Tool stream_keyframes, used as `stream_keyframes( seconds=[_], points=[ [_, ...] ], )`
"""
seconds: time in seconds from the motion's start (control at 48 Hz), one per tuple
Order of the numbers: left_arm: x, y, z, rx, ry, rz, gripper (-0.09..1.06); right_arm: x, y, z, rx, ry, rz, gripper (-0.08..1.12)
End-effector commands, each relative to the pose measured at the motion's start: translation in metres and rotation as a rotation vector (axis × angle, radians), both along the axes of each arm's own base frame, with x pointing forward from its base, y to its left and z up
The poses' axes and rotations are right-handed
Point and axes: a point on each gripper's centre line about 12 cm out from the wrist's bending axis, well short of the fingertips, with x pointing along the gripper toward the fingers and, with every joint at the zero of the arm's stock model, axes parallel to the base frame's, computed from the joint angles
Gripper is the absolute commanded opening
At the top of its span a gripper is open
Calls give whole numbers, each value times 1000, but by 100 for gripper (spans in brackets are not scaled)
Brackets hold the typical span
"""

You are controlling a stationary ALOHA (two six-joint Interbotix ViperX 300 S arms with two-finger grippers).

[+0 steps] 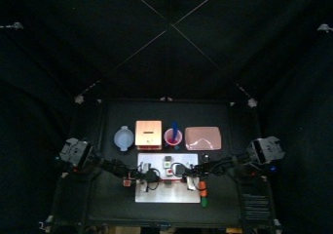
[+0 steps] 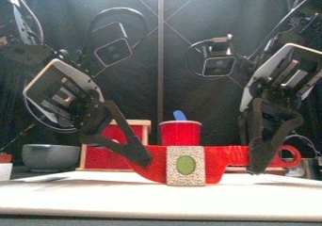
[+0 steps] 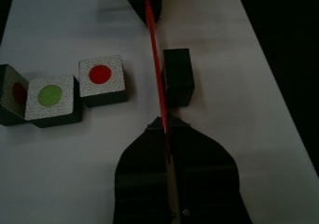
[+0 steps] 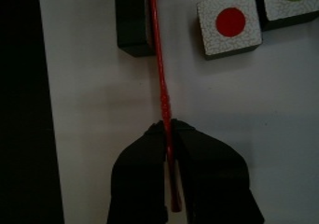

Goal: Cut the sushi into 4 pieces with the knife
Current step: Cut the sushi into 4 pieces

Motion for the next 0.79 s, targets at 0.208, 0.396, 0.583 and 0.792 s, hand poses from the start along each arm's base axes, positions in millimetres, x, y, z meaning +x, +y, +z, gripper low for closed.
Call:
stream_keyframes(
  seconds=[0.208, 0.396, 0.583, 0.792],
  points=[
    [7, 1, 42, -23, -86, -4, 23, 13, -4, 23, 5, -72, -10, 9],
    [8, 5, 84, -42, -195, -1, 30, 7, -6, 57, -4, -149, 14, 9],
    [6, 17, 102, -52, -245, 31, 51, -9, -17, 71, -12, -165, 7, 9],
    [2, 27, 113, -57, -283, 60, 72, -36, -28, 78, -5, -106, -6, 9]
  ],
)
